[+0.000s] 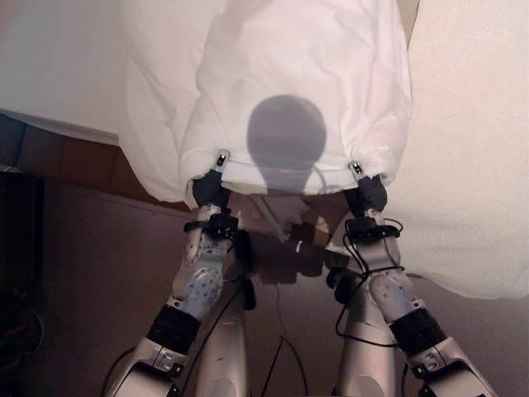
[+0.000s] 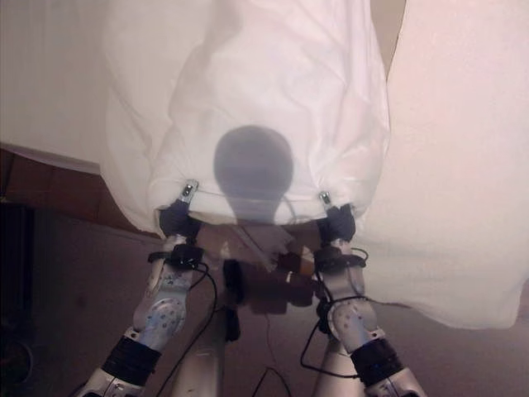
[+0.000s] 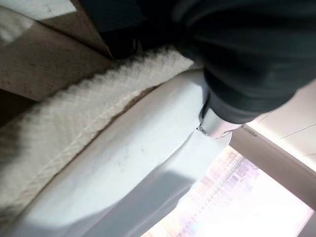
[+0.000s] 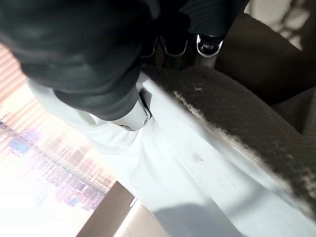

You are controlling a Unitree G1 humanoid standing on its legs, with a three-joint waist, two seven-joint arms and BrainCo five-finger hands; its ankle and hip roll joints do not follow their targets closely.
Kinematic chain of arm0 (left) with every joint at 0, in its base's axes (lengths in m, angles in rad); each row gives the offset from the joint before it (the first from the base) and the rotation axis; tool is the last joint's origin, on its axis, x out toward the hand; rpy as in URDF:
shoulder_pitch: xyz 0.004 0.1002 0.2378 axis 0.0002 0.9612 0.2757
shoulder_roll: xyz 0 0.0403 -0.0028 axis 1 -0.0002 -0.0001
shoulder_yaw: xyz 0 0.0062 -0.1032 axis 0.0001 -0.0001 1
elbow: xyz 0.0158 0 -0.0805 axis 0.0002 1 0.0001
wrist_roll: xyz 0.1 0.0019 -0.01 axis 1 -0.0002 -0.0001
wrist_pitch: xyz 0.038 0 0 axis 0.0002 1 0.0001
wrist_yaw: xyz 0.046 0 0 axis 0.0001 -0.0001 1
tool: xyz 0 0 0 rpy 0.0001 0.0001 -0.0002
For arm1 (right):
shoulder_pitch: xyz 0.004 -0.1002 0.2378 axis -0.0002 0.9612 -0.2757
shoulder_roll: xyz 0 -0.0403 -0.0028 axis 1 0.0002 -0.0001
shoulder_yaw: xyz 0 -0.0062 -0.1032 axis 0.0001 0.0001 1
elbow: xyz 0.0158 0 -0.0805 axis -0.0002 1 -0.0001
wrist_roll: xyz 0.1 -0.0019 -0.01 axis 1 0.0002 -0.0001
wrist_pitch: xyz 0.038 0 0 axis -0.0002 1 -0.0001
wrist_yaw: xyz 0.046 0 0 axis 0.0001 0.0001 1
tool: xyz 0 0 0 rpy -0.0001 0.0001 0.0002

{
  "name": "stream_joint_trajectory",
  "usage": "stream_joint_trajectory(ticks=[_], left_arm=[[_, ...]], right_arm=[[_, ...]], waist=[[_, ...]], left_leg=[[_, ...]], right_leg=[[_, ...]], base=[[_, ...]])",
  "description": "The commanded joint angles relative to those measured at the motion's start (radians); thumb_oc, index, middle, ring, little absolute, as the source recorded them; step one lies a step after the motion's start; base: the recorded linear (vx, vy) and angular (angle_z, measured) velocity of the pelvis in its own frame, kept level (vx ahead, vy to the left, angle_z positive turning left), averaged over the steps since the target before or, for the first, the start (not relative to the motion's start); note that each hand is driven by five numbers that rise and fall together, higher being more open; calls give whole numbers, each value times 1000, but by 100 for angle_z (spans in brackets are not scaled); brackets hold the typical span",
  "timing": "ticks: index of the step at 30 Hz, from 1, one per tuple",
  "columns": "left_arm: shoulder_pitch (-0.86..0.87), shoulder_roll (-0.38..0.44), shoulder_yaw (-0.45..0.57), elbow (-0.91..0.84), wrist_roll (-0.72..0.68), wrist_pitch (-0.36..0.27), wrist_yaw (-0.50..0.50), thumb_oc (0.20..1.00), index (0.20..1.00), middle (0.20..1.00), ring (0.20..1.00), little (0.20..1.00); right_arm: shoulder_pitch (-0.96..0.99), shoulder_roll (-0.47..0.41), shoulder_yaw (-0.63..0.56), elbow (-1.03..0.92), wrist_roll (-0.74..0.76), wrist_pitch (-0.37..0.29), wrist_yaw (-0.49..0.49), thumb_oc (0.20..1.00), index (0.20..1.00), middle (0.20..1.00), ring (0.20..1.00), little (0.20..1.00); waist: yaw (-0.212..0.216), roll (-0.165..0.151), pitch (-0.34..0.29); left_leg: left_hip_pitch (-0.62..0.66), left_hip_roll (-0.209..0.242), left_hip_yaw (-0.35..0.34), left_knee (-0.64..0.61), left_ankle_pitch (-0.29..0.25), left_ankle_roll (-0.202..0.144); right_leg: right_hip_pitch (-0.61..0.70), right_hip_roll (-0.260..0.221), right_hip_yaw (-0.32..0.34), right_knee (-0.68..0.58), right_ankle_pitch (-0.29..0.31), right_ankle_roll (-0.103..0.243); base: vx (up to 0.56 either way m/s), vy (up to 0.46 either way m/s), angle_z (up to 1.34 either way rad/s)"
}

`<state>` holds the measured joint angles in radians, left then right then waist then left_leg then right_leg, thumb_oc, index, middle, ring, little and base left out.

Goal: Make the bed

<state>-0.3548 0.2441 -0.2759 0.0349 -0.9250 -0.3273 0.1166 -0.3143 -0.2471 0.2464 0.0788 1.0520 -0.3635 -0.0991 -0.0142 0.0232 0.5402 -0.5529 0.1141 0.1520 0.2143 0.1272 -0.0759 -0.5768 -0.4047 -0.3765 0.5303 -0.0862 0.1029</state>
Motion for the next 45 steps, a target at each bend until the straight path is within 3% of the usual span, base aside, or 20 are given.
stream_joint_trajectory(ticks=[1, 15, 33, 45], left_arm=[[86, 104, 104, -61, 9, -85, -36, 200, 200, 200, 200, 200], [58, 98, 85, -67, 24, -74, -30, 200, 200, 200, 200, 200], [64, 121, 97, -86, 4, -79, -37, 200, 200, 200, 200, 200], [-9, 121, 72, -102, 11, -90, -13, 200, 200, 200, 200, 200]], right_arm=[[95, -41, -184, -29, 27, -63, -1, 200, 200, 200, 200, 200], [79, -40, -167, -42, 21, -58, 13, 200, 200, 200, 200, 200], [28, -68, -164, -78, 2, -67, -3, 200, 200, 200, 200, 200], [-113, -115, -232, -6, -28, -115, -96, 200, 200, 200, 200, 200]], waist=[[22, -34, -116], [24, -47, -77], [3, -46, -58], [-19, -43, -57]], left_leg=[[-10, -3, 21, 65, -141, 18], [10, 1, 15, 49, -133, 18], [-6, 41, 42, 56, -119, 1], [-31, 62, 56, 57, -118, -10]], right_leg=[[32, -34, -13, -227, 215, 90], [56, -26, -27, -234, 216, 87], [5, -8, 19, -224, 202, 72], [-42, 9, 44, -214, 195, 64]], base=[[0, 0, 0], [0, 0, 0], [4, -20, -6], [2, -20, -5]])
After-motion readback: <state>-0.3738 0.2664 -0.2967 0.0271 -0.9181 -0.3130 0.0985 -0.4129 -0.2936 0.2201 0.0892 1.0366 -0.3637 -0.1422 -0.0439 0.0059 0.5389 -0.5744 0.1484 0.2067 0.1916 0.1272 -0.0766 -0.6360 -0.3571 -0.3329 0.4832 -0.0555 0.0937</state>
